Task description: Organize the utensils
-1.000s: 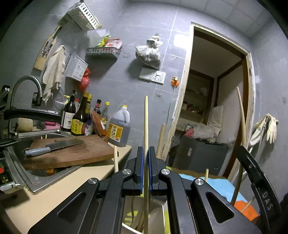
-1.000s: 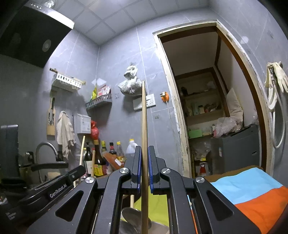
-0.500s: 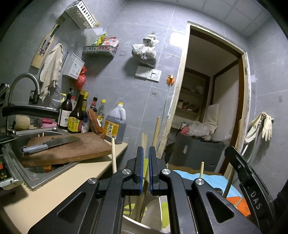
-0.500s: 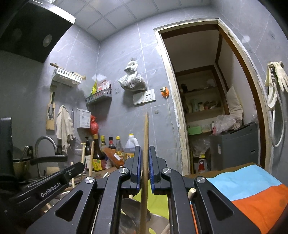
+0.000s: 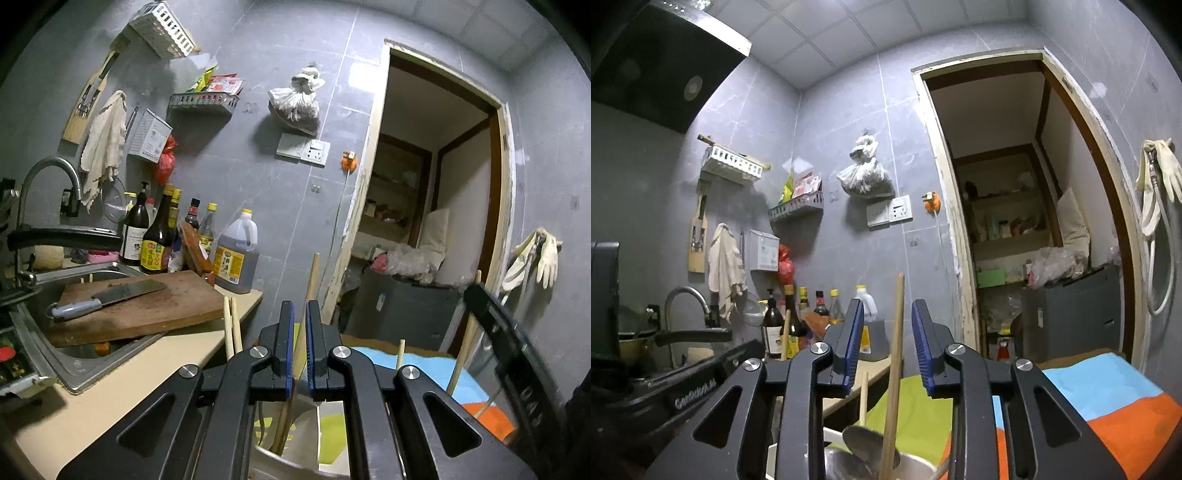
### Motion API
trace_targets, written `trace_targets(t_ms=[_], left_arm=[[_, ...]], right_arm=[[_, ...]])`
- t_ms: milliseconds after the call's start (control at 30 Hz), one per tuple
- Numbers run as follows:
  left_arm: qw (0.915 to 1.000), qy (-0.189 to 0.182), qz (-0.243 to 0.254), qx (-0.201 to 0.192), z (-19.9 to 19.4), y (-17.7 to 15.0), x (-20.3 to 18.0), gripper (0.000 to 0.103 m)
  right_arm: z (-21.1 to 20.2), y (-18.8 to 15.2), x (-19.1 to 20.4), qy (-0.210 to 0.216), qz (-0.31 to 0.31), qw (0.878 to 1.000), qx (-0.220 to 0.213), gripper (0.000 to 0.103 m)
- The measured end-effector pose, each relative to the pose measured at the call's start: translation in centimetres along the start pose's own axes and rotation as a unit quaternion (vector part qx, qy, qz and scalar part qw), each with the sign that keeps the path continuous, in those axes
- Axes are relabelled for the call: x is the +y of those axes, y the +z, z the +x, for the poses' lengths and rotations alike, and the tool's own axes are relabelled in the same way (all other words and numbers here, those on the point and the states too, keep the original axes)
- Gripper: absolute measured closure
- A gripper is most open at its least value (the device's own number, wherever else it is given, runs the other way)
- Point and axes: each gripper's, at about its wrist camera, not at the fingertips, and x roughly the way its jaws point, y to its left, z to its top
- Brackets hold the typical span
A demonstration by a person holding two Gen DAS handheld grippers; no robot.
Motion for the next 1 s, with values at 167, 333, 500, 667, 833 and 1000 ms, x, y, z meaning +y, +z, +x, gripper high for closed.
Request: trace_targets(t_ms=[167, 333, 500, 667, 833, 1000], left_arm=[[0.9995, 0.004, 0.016, 0.027, 0.0, 0.3, -0.6, 0.098], [0.9989, 0.001, 0.025, 0.04, -0.8, 0.3, -1.4, 0.082], [0.9986, -0.008, 0.027, 0.045, -2.1, 0.5, -2.3, 0.072], [0.9978, -0.017, 0.035, 0.053, -3.6, 0.6, -3.5, 0.057], [0.9957, -0.029, 0.055, 0.068, -5.4, 0.3, -4.9, 0.043], [0.9927, -0.046, 0.068, 0.088, -7.1, -0.6, -5.9, 0.026]], right_arm=[[-0.5, 1.1, -1.4, -0.013, 0.018, 1.0, 0.01, 0.054], [-1.9, 2.0, -3.0, -0.033, 0.015, 0.999, 0.027, 0.049], [-4.1, 2.9, -4.7, -0.046, 0.02, 0.998, 0.044, 0.038], [-6.8, 3.8, -5.8, -0.055, 0.02, 0.996, 0.067, 0.031], [-9.7, 4.3, -6.5, -0.061, 0.016, 0.994, 0.091, 0.018], [-12.3, 4.2, -6.7, -0.067, 0.011, 0.99, 0.123, 0.011]])
